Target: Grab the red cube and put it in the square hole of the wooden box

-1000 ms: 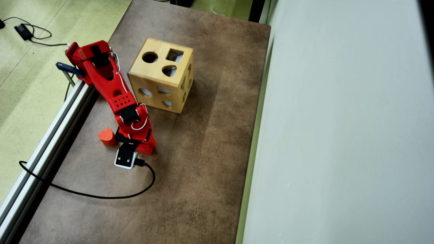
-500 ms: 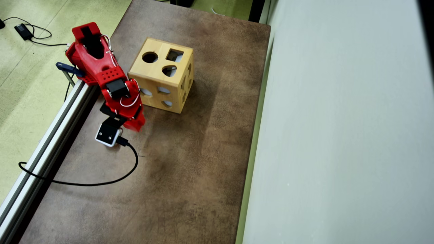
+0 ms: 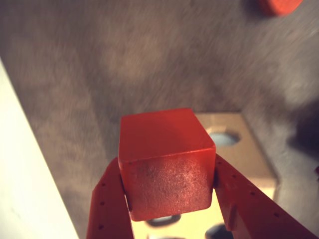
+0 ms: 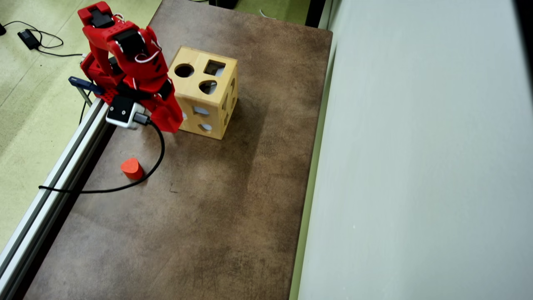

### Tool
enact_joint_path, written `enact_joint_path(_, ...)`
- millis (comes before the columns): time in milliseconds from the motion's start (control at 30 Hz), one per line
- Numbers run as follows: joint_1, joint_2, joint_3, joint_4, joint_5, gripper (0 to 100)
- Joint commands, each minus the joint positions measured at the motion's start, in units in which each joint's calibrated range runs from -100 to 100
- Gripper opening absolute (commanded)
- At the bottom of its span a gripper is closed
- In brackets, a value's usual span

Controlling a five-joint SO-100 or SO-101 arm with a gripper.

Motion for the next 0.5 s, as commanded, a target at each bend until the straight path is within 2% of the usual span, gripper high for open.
enact_joint_path(0, -6.2, -4.1, -1.4, 0.6, -2.3, 2)
enact_joint_path(467, -28.7, -12.1, 11.5, 0.5, -13.7, 2)
